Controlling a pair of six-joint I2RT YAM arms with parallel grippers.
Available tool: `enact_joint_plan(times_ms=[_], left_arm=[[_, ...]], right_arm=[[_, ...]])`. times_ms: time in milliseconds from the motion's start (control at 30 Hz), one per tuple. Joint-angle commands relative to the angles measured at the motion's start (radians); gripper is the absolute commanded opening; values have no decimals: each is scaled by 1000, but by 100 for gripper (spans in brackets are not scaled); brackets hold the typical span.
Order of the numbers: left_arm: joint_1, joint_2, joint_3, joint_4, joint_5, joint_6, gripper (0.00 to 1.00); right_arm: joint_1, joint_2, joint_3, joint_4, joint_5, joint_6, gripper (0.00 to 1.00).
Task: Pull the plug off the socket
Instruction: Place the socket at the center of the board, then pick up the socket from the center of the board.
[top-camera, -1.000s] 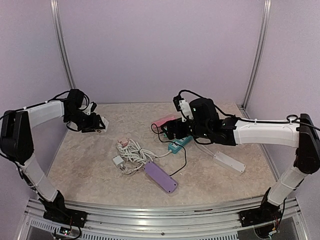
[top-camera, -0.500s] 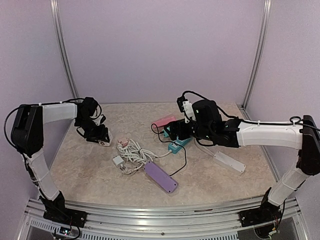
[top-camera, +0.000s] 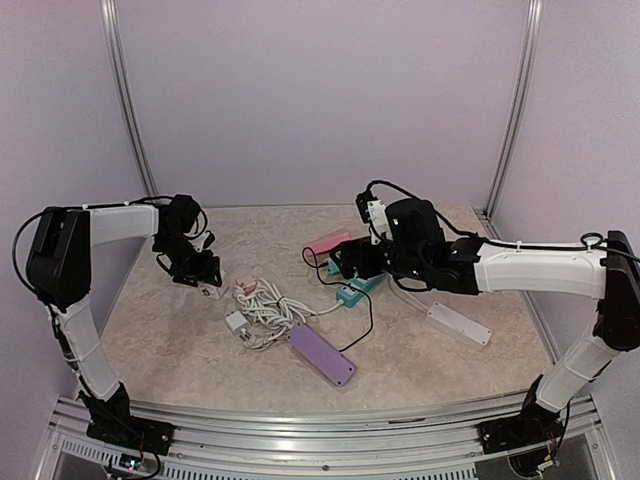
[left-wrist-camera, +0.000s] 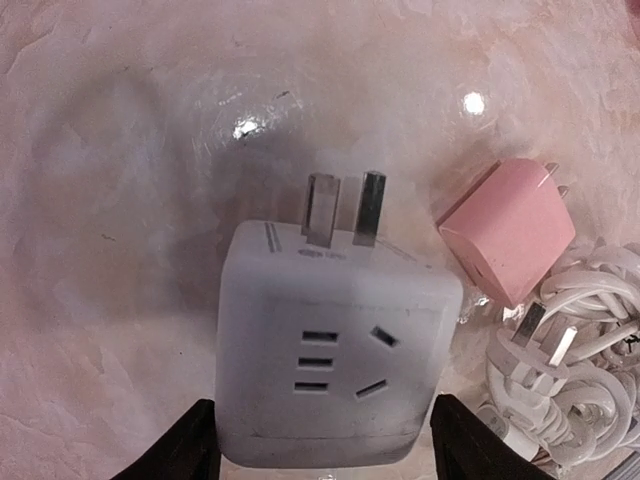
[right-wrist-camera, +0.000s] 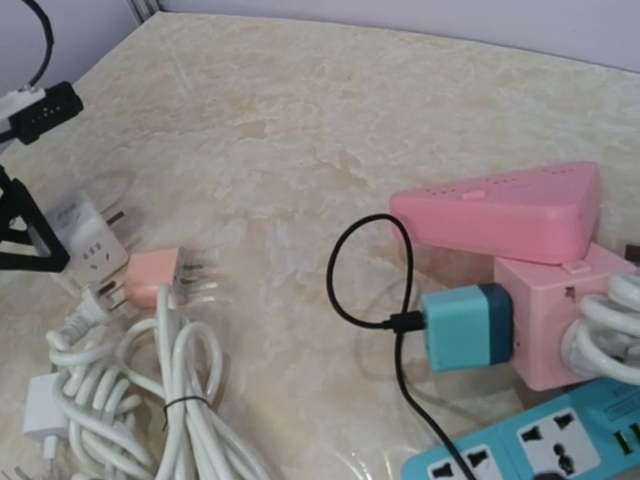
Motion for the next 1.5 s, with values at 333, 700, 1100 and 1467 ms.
enact_joint_plan(times_ms=[333, 700, 1100, 1467], left_arm=[[-9, -135, -9, 83, -71, 1, 84], [-32, -345, 113, 164, 247, -25, 96], [-35, -450, -26, 233, 262, -9, 95], [-37, -478, -34, 229, 252, -12, 91]], right_arm=[[-20, -79, -12, -66, 54, -3, 92], [-174, -4, 101, -252, -117, -104, 96], [-263, 287, 330, -305, -210, -196, 94], [-290, 614, 777, -594, -93, -377, 86]])
